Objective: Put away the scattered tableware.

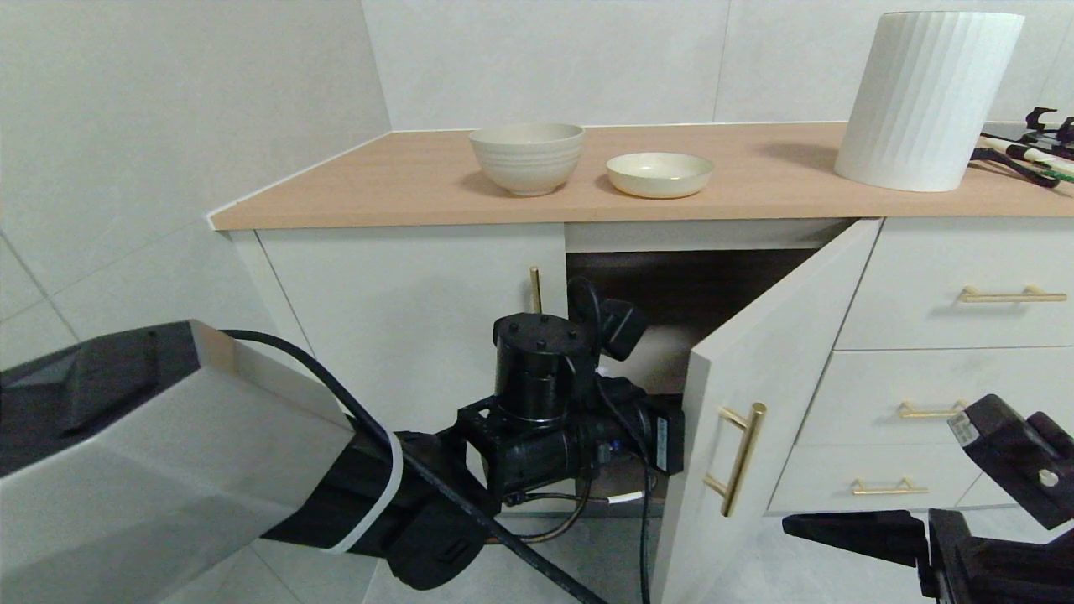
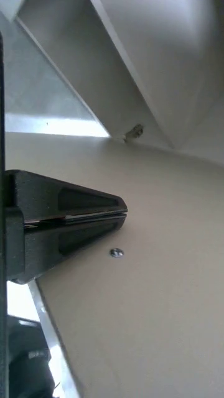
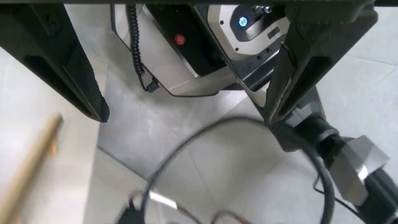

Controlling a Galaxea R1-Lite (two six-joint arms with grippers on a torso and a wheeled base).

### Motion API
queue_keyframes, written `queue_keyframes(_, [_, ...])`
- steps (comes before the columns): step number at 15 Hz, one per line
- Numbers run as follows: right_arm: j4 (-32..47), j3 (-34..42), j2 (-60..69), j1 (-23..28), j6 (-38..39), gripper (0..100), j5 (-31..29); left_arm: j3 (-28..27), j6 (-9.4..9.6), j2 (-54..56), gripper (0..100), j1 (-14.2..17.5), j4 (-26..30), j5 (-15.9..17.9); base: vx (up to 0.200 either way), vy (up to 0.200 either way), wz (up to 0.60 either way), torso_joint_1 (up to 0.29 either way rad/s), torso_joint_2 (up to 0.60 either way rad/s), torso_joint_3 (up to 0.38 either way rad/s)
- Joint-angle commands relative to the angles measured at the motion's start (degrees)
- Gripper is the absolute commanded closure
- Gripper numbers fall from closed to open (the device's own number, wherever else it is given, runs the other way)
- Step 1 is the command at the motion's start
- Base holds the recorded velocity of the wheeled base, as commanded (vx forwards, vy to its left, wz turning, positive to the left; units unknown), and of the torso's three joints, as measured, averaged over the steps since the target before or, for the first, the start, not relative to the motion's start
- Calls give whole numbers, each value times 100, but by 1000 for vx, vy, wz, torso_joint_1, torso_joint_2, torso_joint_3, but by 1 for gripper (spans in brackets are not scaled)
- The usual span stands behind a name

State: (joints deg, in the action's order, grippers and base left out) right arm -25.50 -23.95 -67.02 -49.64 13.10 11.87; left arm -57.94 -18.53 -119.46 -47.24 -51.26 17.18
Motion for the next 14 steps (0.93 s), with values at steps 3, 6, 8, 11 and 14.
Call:
queue_keyframes(3, [256, 5, 682, -687, -18, 0, 43, 222, -274, 616, 100, -928, -42, 972, 0, 0, 0, 0, 0, 0])
queue_keyframes(6, [432, -48, 735, -687, -185, 0, 17, 319, -283, 678, 100, -602, -42, 919, 0, 0, 0, 0, 0, 0])
queue_keyframes(8, [441, -118, 717, -661, -177, 0, -45, 450, -274, 854, 100, -207, -7, 814, 0, 0, 0, 0, 0, 0])
queue_keyframes(11, [441, -294, 489, -432, -177, 0, -361, 749, -256, 1249, 100, 488, 11, 515, 0, 0, 0, 0, 0, 0])
queue_keyframes(14, [441, -690, -92, -178, -168, 0, -1082, 1435, -107, 2541, 100, 1322, 1013, 75, 0, 0, 0, 0, 0, 0])
